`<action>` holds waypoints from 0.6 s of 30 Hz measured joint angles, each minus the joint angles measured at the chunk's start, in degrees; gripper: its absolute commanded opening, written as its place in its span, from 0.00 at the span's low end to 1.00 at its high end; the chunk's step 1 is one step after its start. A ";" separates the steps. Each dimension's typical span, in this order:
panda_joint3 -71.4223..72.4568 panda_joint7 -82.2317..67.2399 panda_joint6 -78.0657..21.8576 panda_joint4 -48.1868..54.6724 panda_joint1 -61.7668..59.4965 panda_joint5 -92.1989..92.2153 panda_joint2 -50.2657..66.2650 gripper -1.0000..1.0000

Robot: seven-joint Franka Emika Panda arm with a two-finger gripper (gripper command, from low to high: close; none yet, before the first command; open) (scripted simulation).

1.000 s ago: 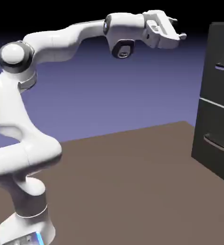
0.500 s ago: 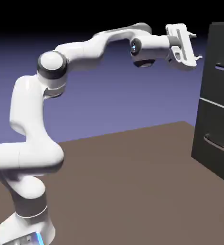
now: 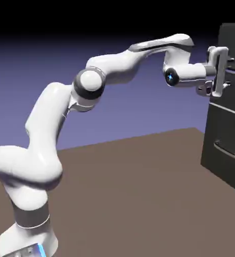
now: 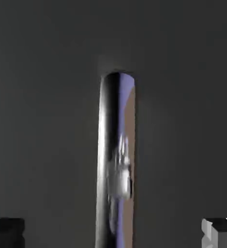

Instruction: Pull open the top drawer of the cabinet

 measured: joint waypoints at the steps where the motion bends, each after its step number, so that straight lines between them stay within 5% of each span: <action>1: -0.63 2.49 -0.15 0.88 -0.40 -1.43 -0.97 0.50; 18: -11.35 44.85 -2.69 15.90 -7.14 -25.81 -17.41 0.50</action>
